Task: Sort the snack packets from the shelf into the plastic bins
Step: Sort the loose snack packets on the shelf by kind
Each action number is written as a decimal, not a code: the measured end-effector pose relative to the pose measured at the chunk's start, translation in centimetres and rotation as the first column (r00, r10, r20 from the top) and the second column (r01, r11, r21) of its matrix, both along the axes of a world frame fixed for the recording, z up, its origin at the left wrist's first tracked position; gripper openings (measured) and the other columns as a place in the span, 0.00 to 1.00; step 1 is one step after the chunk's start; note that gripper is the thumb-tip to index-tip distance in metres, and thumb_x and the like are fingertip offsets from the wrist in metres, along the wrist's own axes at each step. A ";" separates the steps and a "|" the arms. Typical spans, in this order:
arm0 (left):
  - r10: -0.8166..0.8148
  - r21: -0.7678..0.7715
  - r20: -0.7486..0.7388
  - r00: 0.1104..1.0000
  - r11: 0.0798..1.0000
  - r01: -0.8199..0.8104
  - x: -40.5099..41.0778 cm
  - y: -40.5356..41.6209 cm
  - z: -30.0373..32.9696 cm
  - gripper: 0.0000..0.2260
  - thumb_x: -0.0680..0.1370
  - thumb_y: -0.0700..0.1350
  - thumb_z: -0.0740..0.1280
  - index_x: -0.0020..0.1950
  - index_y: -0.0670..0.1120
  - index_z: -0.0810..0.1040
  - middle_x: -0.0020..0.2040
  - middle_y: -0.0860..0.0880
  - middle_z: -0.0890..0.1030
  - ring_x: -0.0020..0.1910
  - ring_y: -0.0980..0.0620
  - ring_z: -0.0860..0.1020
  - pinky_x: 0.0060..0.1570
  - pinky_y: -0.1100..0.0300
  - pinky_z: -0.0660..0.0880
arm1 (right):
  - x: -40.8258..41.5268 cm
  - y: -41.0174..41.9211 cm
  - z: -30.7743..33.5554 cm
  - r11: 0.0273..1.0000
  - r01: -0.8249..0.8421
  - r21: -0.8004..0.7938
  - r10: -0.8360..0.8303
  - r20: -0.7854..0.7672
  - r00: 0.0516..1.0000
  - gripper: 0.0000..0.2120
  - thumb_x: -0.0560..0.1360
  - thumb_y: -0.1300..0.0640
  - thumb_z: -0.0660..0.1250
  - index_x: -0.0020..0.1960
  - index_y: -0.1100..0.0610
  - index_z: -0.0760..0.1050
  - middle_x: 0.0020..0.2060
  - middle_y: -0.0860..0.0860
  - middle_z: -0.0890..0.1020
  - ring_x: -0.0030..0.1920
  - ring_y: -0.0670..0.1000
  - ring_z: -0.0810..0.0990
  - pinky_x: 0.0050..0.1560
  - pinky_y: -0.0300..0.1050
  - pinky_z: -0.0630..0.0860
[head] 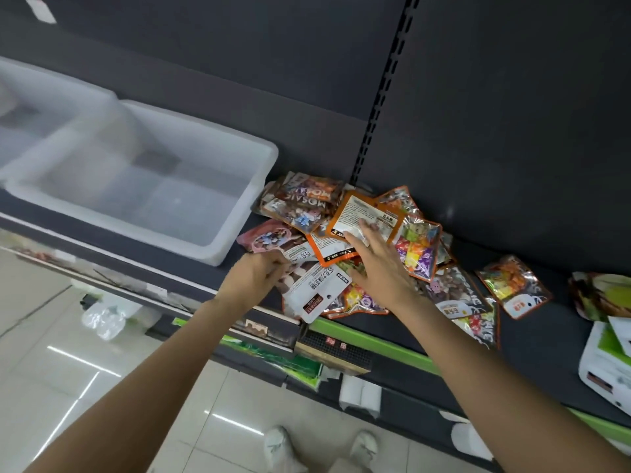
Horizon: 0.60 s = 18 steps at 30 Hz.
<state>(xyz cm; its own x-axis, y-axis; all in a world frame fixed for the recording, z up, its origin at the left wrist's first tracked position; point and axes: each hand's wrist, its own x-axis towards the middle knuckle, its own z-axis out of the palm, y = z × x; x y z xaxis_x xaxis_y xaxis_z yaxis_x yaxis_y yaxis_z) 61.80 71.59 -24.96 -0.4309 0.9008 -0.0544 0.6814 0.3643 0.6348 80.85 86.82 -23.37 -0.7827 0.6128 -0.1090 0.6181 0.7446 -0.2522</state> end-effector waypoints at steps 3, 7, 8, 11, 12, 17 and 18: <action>0.113 0.084 -0.035 0.993 0.990 -0.109 -0.4 -0.1 0.3 0.06 0.79 0.44 0.64 0.48 0.44 0.80 0.41 0.43 0.83 0.39 0.42 0.80 0.35 0.56 0.70 | 0.6 -0.3 0.0 0.997 -0.054 -0.052 0.050 -0.070 0.996 0.31 0.73 0.56 0.71 0.72 0.45 0.63 0.77 0.48 0.43 0.77 0.52 0.40 0.75 0.62 0.48; 0.121 0.098 -0.074 0.990 0.989 -0.113 0.0 -0.2 0.6 0.07 0.79 0.45 0.64 0.50 0.46 0.81 0.42 0.43 0.83 0.40 0.42 0.80 0.35 0.55 0.73 | 1.0 -0.9 -0.1 0.996 -0.052 -0.070 0.048 -0.056 0.997 0.28 0.71 0.58 0.73 0.67 0.44 0.69 0.77 0.49 0.44 0.77 0.54 0.40 0.74 0.61 0.45; 0.117 0.092 -0.078 0.990 0.990 -0.110 0.0 -0.2 0.7 0.07 0.79 0.46 0.64 0.50 0.47 0.81 0.42 0.43 0.83 0.41 0.42 0.80 0.36 0.54 0.73 | 0.8 -1.1 -0.2 0.998 -0.033 -0.055 0.030 -0.053 0.998 0.27 0.70 0.57 0.74 0.66 0.45 0.70 0.77 0.50 0.45 0.77 0.55 0.41 0.74 0.62 0.46; 0.100 0.055 -0.063 0.993 0.994 -0.097 0.0 0.0 1.2 0.08 0.79 0.46 0.64 0.51 0.49 0.82 0.46 0.47 0.83 0.43 0.44 0.80 0.38 0.55 0.74 | 0.1 -1.8 -0.7 1.000 -0.009 0.001 0.009 -0.092 0.996 0.18 0.70 0.56 0.74 0.59 0.49 0.75 0.77 0.55 0.51 0.77 0.60 0.46 0.72 0.68 0.48; 0.086 0.055 -0.057 0.995 0.995 -0.083 -0.1 0.0 1.4 0.08 0.79 0.46 0.64 0.52 0.49 0.82 0.48 0.48 0.83 0.43 0.46 0.80 0.39 0.55 0.75 | 0.0 -1.9 -1.0 1.000 -0.006 0.008 0.007 -0.120 0.993 0.15 0.70 0.56 0.74 0.56 0.50 0.78 0.76 0.56 0.52 0.76 0.61 0.47 0.72 0.69 0.48; 0.078 0.156 -0.017 0.997 0.985 -0.075 -0.2 -0.1 2.6 0.07 0.78 0.43 0.66 0.50 0.44 0.83 0.53 0.53 0.82 0.44 0.51 0.80 0.42 0.60 0.75 | 0.0 -1.9 -1.4 0.999 0.034 -0.042 -0.043 -0.240 0.970 0.04 0.72 0.58 0.72 0.46 0.54 0.83 0.75 0.56 0.60 0.76 0.60 0.51 0.72 0.69 0.49; 0.101 0.163 0.018 0.995 0.981 -0.102 -0.1 -0.2 2.9 0.07 0.78 0.43 0.66 0.50 0.44 0.82 0.48 0.51 0.83 0.42 0.51 0.79 0.39 0.65 0.74 | 0.0 -1.8 -1.2 0.997 0.044 -0.063 -0.059 -0.252 0.966 0.04 0.72 0.58 0.71 0.46 0.54 0.83 0.74 0.55 0.61 0.76 0.59 0.53 0.72 0.69 0.51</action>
<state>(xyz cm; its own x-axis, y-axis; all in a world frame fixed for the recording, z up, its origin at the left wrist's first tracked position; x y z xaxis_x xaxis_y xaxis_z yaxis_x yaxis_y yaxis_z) 61.65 71.37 -22.04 -0.5207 0.8495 0.0853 0.6400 0.3222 0.6976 80.86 85.02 -24.52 -0.7567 0.6515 0.0535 0.5654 0.6934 -0.4466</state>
